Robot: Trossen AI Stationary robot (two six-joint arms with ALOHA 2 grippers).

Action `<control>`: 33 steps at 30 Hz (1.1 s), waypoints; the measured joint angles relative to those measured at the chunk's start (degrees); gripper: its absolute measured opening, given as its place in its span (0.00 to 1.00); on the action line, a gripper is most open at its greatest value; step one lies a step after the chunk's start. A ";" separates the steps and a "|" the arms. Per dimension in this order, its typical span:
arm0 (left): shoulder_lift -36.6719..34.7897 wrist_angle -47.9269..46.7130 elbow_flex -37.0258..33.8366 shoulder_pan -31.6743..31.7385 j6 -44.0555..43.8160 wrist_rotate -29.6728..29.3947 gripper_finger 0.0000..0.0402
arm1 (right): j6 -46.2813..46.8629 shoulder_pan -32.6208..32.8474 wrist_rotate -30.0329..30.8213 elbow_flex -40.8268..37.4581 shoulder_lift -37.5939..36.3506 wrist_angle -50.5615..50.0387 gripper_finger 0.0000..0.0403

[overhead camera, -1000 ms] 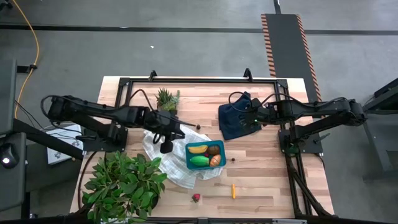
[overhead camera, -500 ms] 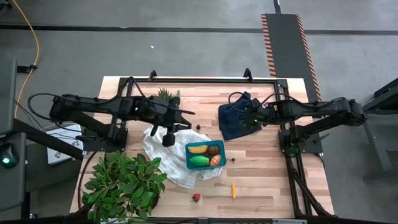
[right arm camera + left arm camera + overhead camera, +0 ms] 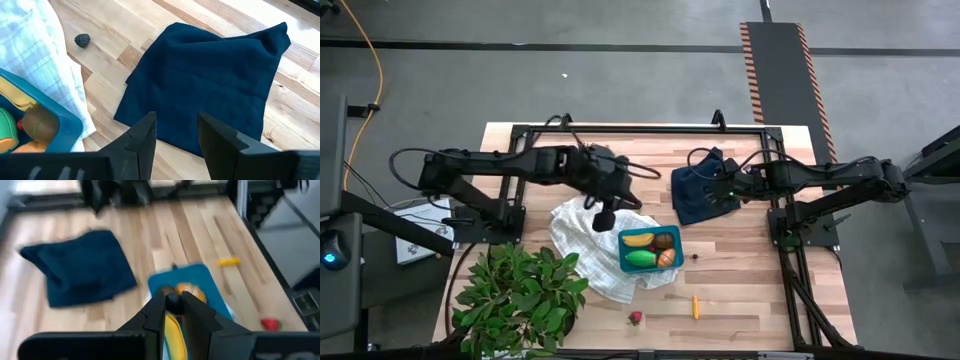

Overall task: Pick and placing Produce into tupperware
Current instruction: Put the left blueberry into the blue bin

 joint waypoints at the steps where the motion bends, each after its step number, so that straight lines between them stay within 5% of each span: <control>1: 0.77 -1.60 0.56 -0.01 0.52 0.54 0.11 | 0.06 0.01 0.00 0.00 -0.02 0.01 0.33; 24: 16.16 -5.38 6.00 0.04 4.49 20.03 0.11 | 0.36 -0.26 0.86 0.02 -6.08 -9.11 0.33; 33: 18.93 -6.07 5.89 0.79 5.54 22.88 0.11 | 1.64 -0.29 3.67 0.02 -11.42 -10.04 0.33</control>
